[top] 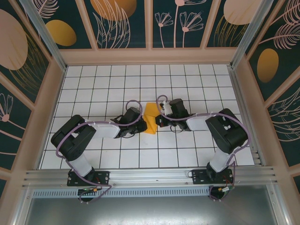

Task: Fold a paper plane with a square sheet of paper (pick it up from the middle)
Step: Fold the triangle a second time at the center of the table.

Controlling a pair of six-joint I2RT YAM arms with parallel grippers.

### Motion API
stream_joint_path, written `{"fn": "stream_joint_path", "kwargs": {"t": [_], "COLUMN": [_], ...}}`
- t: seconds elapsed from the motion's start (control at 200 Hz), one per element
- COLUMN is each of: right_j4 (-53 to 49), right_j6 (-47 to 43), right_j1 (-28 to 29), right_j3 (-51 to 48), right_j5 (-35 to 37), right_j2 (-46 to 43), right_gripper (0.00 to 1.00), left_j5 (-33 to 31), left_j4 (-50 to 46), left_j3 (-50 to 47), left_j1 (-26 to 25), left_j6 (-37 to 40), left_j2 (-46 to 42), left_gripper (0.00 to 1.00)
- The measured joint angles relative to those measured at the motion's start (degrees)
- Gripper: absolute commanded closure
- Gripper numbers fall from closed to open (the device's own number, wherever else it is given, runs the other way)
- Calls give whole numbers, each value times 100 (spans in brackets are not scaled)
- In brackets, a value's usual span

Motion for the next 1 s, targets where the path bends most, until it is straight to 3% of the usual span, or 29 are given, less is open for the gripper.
{"fn": "stream_joint_path", "kwargs": {"t": [0.996], "right_j4": [-155], "right_j6": [-297], "right_j1": [-83], "right_j3": [221], "right_j5": [-212], "right_j2": [402], "right_gripper": [97], "left_j5": [2], "left_j4": [-48], "left_j3": [26], "left_j1": [0], "left_j6": [63], "left_j2": [0], "left_gripper": [82]}}
